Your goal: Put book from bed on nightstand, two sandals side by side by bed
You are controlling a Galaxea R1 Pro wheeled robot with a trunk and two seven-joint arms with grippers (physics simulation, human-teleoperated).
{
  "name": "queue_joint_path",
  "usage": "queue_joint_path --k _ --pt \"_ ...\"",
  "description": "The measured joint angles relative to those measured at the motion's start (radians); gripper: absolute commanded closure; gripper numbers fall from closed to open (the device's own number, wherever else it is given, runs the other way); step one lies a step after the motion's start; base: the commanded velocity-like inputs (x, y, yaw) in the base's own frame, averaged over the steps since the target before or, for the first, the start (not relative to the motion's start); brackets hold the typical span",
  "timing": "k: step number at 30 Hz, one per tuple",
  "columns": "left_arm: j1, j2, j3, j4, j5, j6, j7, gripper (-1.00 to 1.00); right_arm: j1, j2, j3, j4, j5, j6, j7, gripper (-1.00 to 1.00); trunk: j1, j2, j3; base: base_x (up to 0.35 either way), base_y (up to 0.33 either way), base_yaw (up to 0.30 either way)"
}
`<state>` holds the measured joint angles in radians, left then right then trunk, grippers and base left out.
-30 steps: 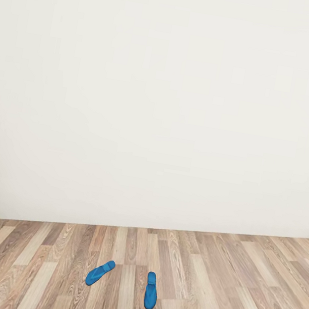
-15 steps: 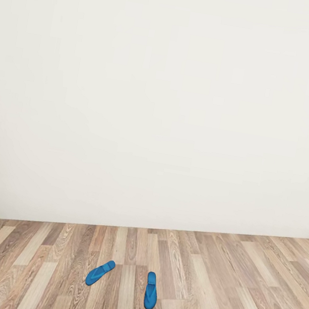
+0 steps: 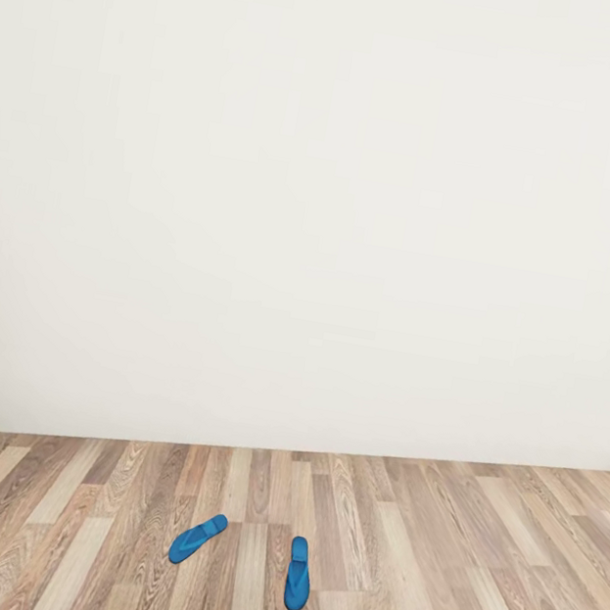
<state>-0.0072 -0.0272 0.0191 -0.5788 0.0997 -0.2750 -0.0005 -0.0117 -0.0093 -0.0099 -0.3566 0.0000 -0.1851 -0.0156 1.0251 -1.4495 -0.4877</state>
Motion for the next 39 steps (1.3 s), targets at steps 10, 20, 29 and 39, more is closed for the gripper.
queue_joint_path --k 10,20,29,39 --pt "0.000 0.001 0.001 0.000 0.002 0.000 0.000 -1.00 -0.007 -0.002 -0.003 -0.252 0.006 0.216 -0.030 -1.00 0.000 0.000 0.000 0.000 0.000 0.000" --pt "0.000 0.002 0.003 -0.001 0.002 0.001 -0.002 -1.00 -0.378 -0.001 -0.003 -0.543 0.008 0.914 -0.074 -1.00 0.000 0.000 0.000 0.000 0.000 0.000" --pt "0.000 0.002 0.003 -0.001 0.002 0.001 -0.001 -1.00 -0.460 0.006 -0.001 -0.564 0.009 1.011 -0.076 -1.00 0.000 0.000 0.000 0.000 0.000 0.000" --pt "0.000 0.000 0.002 -0.001 0.001 0.001 -0.001 -1.00 -0.466 0.010 0.005 -0.527 -0.001 1.010 -0.074 -1.00 0.000 0.000 0.000 0.000 0.000 0.000"
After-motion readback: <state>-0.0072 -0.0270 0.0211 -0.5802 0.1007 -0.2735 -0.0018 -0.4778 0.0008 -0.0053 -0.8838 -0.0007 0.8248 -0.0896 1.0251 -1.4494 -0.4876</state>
